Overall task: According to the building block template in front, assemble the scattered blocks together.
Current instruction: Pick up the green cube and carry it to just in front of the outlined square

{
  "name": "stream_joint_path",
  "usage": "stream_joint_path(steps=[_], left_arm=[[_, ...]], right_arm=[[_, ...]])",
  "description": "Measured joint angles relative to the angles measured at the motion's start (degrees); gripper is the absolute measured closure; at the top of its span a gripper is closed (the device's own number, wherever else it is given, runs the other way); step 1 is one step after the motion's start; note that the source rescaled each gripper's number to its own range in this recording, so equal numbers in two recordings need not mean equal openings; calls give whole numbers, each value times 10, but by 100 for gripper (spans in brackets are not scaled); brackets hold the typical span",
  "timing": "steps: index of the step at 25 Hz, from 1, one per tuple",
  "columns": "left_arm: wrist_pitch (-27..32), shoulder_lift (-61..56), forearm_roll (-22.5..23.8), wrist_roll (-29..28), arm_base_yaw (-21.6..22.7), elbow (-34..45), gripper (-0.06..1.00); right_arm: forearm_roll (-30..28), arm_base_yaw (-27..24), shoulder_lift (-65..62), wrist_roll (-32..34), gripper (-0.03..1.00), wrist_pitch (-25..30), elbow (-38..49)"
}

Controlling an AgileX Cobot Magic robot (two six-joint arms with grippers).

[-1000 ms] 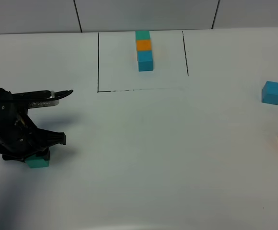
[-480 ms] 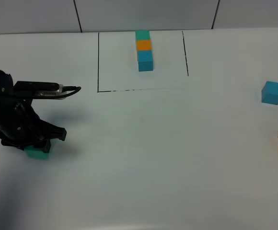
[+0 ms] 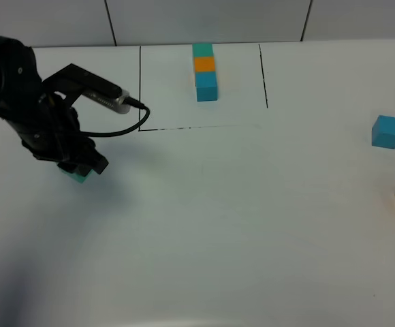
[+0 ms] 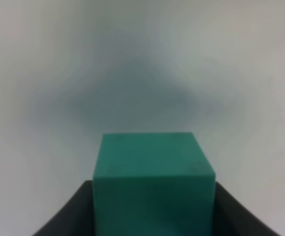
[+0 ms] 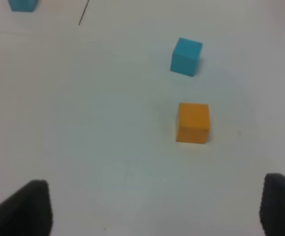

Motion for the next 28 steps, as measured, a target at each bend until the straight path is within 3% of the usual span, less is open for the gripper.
stream_joint_path(steps=[13, 19, 22, 28], left_arm=[[119, 174, -3, 145, -100, -279, 94], [187, 294, -4, 225, -138, -448, 94], [216, 345, -4, 261, -149, -526, 94], [218, 410, -3, 308, -151, -627, 94]], right_arm=[[0, 0, 0, 1, 24, 0, 0], [0, 0, 0, 1, 24, 0, 0], [0, 0, 0, 1, 24, 0, 0], [0, 0, 0, 2, 24, 0, 0]])
